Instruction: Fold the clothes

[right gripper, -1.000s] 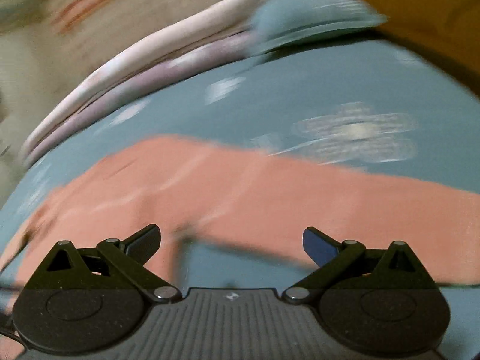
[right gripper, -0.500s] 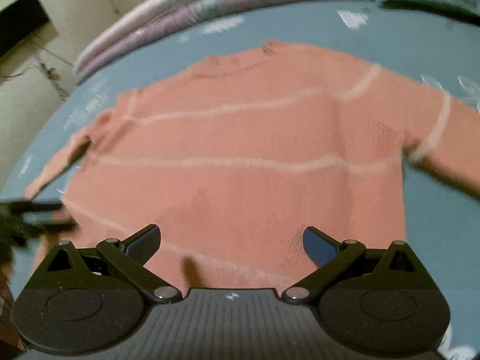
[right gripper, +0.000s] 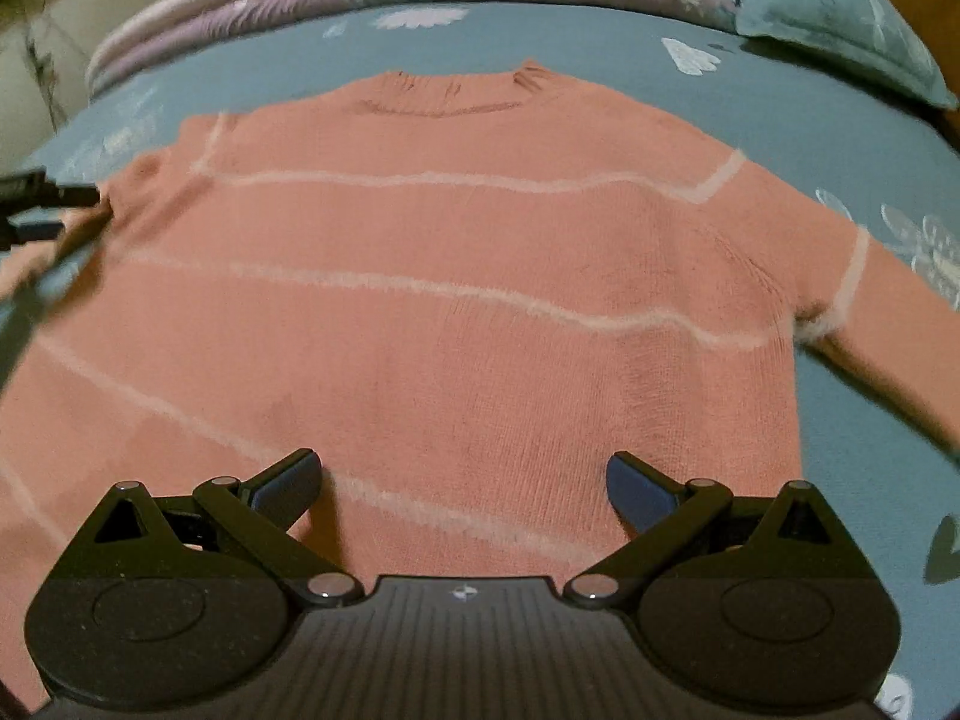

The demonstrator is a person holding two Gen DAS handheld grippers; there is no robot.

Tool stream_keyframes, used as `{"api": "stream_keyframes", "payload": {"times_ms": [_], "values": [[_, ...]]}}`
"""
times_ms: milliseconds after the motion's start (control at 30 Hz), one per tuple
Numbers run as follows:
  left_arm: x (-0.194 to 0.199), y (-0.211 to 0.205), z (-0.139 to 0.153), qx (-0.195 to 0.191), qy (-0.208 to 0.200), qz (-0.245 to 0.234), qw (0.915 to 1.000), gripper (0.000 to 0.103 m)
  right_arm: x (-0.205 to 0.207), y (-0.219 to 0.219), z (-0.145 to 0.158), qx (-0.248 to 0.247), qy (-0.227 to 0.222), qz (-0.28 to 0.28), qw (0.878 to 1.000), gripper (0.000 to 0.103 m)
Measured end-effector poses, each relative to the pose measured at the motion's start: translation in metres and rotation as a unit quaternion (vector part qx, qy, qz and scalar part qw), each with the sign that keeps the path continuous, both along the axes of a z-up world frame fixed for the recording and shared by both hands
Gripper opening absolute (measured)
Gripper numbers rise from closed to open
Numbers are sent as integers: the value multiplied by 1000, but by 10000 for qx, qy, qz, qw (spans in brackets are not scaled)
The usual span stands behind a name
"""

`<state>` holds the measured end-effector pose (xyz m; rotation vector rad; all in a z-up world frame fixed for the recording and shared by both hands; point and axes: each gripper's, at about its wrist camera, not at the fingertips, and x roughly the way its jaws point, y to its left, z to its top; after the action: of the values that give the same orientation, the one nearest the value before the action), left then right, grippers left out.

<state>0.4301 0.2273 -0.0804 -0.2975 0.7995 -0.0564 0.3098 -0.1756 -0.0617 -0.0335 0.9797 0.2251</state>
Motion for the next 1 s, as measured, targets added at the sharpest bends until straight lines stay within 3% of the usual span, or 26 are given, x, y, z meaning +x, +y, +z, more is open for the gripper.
{"api": "stream_keyframes", "payload": {"times_ms": [233, 467, 567, 700, 833, 1000], "values": [[-38, 50, -3, 140, -135, 341, 9992, 102, 3, -1, -1, 48, 55, -90, 9999, 103], [-64, 76, 18, -388, -218, 923, 9947, 102, 4, 2, 1, -71, 101, -77, 9999, 103], [-84, 87, 15, -921, -252, 1170, 9885, 102, 4, 2, 2, -93, 106, -76, 9999, 103], [-108, 99, 0, -1210, -99, 1591, 9798, 102, 6, 3, 2, -127, 137, -61, 9998, 103], [-117, 110, -13, -1203, -245, 1714, 9775, 102, 9, 6, 1, -224, 161, -47, 9996, 103], [-106, 117, -14, -916, -383, 1786, 9789, 102, 9, 7, 1, -245, 176, -55, 9995, 103]]}}
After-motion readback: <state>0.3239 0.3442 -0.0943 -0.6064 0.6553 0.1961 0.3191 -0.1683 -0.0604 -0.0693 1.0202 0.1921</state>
